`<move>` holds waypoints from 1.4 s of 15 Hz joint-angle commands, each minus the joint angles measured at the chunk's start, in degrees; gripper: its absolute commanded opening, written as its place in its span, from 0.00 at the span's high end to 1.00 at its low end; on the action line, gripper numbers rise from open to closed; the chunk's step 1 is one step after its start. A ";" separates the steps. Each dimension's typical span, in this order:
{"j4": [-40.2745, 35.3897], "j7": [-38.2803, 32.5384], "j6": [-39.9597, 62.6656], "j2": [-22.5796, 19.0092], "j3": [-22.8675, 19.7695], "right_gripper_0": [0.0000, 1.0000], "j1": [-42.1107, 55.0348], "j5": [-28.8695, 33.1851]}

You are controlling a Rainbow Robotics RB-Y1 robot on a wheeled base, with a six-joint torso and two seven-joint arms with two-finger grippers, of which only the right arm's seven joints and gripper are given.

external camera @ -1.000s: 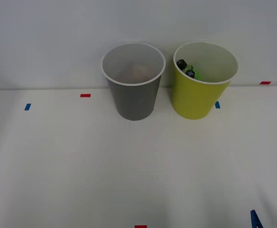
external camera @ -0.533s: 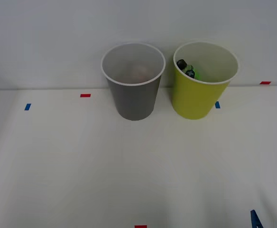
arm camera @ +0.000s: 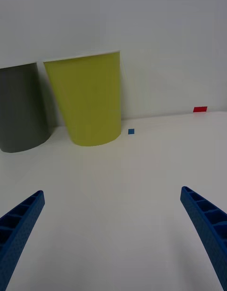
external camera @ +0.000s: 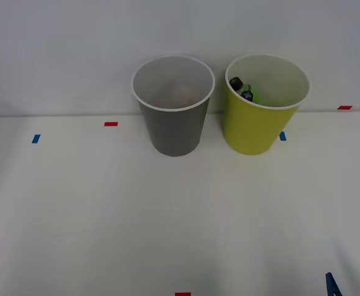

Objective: Put cans in the gray bin, plastic bottles in the light green bin

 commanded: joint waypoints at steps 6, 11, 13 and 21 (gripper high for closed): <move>0.00 0.00 0.00 0.00 0.00 0.00 0.00 0.00; 0.00 0.00 0.00 0.00 0.00 0.00 0.00 0.00; 0.00 0.00 0.00 0.00 0.00 0.00 0.00 0.00; 0.00 0.00 0.00 0.00 0.00 0.00 0.00 0.00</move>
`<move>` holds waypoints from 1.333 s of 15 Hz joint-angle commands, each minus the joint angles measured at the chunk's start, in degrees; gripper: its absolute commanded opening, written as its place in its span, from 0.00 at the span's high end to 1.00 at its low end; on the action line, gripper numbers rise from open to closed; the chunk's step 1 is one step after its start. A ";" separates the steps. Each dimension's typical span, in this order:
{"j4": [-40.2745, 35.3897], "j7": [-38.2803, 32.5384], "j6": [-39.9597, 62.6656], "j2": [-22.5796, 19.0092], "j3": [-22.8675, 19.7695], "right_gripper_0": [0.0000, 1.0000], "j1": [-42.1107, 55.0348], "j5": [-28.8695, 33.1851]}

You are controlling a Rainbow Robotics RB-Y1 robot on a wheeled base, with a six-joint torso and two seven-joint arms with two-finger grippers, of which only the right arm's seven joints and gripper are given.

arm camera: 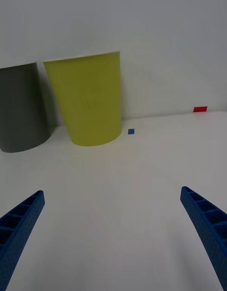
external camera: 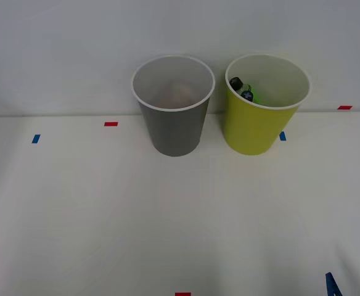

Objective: Put cans in the gray bin, plastic bottles in the light green bin

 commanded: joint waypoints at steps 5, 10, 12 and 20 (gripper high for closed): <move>0.00 0.00 0.00 0.00 0.00 0.00 0.00 0.00; 0.00 0.00 0.00 0.00 0.00 0.00 0.00 0.00; 0.00 0.00 0.00 0.00 0.00 0.00 0.00 0.00; 0.00 0.00 0.00 0.00 0.00 0.00 0.00 0.00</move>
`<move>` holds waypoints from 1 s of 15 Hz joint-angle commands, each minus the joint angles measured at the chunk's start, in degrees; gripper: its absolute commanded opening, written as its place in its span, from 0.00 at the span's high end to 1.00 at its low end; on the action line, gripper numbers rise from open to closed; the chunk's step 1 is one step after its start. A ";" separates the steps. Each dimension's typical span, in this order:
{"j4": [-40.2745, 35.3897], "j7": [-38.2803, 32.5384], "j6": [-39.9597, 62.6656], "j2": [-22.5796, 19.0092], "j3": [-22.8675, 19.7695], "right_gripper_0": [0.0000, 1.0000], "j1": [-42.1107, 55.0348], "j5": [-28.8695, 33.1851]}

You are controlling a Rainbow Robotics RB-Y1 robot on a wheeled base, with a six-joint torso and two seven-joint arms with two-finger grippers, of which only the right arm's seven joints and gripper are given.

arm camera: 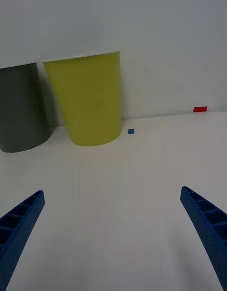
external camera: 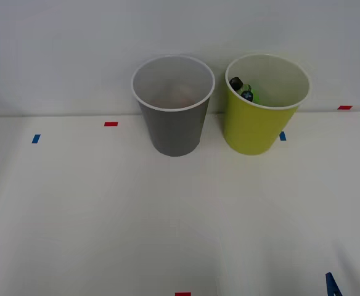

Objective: Put cans in the gray bin, plastic bottles in the light green bin

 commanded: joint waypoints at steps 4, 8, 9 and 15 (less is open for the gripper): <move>0.00 0.00 0.00 0.00 0.00 0.00 0.00 0.00; 0.00 0.00 0.00 0.00 0.00 0.00 0.00 0.00; 0.00 0.00 0.00 0.00 0.00 0.00 0.00 0.00; 0.00 0.00 0.00 0.00 0.00 0.00 0.00 0.00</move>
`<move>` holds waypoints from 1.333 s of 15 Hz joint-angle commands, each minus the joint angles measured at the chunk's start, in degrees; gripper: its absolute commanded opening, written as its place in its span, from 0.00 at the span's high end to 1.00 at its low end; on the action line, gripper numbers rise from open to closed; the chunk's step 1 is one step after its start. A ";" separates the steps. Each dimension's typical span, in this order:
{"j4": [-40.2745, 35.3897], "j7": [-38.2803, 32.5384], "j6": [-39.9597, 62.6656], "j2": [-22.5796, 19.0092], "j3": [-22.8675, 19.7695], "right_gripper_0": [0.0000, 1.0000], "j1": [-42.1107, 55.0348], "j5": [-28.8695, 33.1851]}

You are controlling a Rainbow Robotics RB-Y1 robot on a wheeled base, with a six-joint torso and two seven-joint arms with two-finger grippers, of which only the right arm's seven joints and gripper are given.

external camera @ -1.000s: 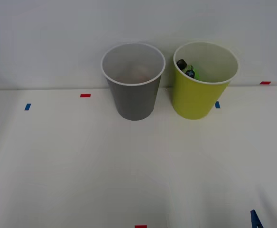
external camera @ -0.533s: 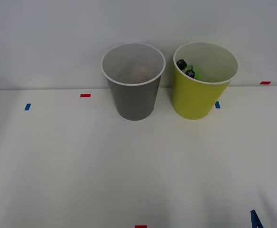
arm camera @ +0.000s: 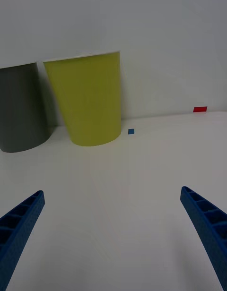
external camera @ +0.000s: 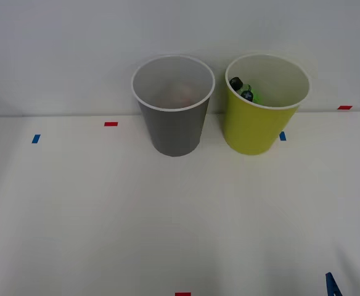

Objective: Put cans in the gray bin, plastic bottles in the light green bin

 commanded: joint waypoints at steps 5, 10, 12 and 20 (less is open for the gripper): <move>0.00 0.00 0.00 0.00 0.00 0.00 0.00 0.00; 0.00 0.00 0.00 0.00 0.00 0.00 0.00 0.00; 0.00 0.00 0.00 0.00 0.00 0.00 0.00 0.00; 0.00 0.00 0.00 0.00 0.00 0.00 0.00 0.00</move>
